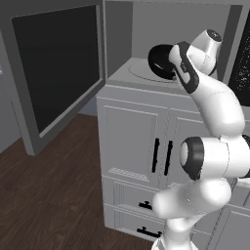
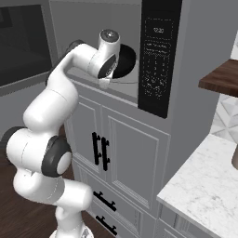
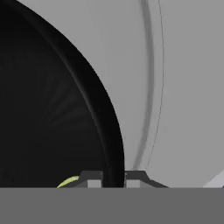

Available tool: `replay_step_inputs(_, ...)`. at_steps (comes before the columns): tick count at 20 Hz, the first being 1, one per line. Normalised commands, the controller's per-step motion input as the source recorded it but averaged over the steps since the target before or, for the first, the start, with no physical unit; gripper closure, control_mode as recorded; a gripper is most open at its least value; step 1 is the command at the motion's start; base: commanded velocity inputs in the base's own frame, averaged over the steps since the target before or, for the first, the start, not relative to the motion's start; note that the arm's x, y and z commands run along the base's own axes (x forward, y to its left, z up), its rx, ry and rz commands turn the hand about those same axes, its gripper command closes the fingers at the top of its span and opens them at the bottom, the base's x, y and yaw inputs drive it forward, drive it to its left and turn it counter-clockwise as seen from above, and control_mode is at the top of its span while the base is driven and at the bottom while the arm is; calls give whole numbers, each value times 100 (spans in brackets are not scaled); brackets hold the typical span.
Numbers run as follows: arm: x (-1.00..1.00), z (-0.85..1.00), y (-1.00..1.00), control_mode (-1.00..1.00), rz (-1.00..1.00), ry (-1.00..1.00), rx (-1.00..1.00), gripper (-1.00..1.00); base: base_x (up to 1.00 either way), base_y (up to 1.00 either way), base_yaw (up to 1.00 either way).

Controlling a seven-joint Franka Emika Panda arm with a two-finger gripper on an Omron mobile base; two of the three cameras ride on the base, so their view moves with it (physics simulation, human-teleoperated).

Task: Pick the lemon wedge from the sink and place it in the bowl. Then pick the bowl and place it in the microwave. Then close the microwave door and press the start button.

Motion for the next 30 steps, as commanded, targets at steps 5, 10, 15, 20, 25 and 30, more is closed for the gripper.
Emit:
replay_step_inputs(5, 46, -15, -7, -100, 0, 5, 0, 100, 0, 0, 0)
replay_step_inputs(10, 35, -11, 0, -100, 0, 3, 0, -100, 0, 0, 0)
replay_step_inputs(15, 0, 0, 0, -100, 0, -1, 0, -100, 0, 0, 0)
replay_step_inputs(20, 0, 0, 3, -100, 0, -5, 0, -100, 0, 0, 0)
replay_step_inputs(25, -55, -1, 32, -100, 0, -14, -3, -100, 0, 0, 0)
replay_step_inputs(30, -91, 8, 31, -100, 0, -12, 1, -100, 0, 0, 0)
